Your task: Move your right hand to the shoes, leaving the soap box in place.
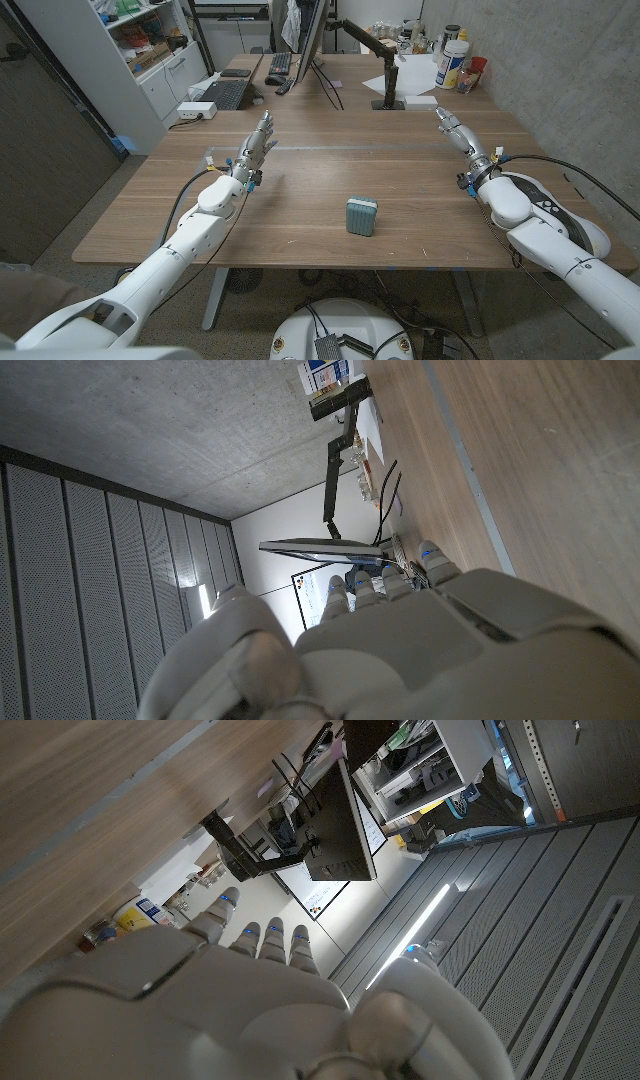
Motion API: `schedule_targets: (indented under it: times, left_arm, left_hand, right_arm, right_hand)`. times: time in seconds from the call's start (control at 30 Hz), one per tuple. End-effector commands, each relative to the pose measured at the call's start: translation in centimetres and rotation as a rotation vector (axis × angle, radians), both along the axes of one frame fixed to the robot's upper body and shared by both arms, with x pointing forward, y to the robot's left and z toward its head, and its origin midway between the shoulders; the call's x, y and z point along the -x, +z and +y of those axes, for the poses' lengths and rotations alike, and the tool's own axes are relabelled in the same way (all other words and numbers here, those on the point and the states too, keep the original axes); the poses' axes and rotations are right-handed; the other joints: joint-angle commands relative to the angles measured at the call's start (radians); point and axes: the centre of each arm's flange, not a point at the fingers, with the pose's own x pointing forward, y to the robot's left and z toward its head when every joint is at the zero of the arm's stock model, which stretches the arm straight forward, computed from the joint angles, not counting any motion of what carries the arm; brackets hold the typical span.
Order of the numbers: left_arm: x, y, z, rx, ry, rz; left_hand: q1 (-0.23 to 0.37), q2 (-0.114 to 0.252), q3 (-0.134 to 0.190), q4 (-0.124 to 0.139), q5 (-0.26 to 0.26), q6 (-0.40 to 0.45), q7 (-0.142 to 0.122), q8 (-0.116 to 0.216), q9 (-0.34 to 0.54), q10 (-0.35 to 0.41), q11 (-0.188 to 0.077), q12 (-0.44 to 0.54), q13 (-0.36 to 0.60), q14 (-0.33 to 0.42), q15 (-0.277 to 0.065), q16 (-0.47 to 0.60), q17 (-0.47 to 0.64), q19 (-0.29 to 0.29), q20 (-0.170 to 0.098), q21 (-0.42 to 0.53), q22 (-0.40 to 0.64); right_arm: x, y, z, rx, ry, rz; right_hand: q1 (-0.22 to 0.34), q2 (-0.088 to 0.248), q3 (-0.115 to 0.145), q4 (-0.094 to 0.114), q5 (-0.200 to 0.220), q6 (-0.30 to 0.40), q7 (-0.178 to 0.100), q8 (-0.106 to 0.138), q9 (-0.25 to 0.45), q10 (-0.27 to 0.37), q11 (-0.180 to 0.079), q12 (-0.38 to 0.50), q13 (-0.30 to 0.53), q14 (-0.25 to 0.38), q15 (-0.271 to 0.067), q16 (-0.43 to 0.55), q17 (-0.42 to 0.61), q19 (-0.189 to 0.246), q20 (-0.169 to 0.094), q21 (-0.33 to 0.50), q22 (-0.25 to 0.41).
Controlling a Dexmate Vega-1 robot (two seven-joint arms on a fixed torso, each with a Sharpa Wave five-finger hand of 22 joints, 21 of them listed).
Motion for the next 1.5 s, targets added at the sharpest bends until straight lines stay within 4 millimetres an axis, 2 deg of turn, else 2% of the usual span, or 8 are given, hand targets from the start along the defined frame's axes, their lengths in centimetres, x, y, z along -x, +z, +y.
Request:
schedule_targets:
  times: [0.03,1.5]
  left_arm:
    - [-0.1,-0.1,0.3,0.002,-0.001,-0.001]
    - [0.0,0.5,-0.1,-0.001,-0.003,-0.014]
  left_hand:
    - [0.006,0.0,0.0,-0.006,-0.003,-0.001,0.005,0.003,0.002,-0.004,0.005,0.005,0.002,-0.008,0.0,0.001,0.005,-0.005,0.0,0.003,0.003]
    - [0.006,0.002,0.001,-0.008,-0.003,-0.013,0.006,-0.002,0.001,-0.007,0.005,0.004,0.002,-0.01,0.001,0.002,0.005,-0.004,-0.001,0.004,0.003]
  right_arm:
    - [0.9,-0.1,0.2,0.037,-0.045,-0.023]
    - [3.7,-0.1,-0.9,0.177,-0.213,-0.093]
  right_hand:
    - [0.006,0.003,-0.003,-0.005,-0.002,-0.001,-0.008,0.004,0.003,-0.01,0.0,0.003,0.002,-0.008,-0.006,0.007,0.002,-0.001,0.003,0.002,0.003]
    - [0.021,0.013,0.004,-0.015,-0.005,0.015,-0.019,0.007,0.003,-0.016,0.0,0.004,0.002,-0.017,-0.009,0.008,0.0,-0.015,0.002,0.002,0.003]
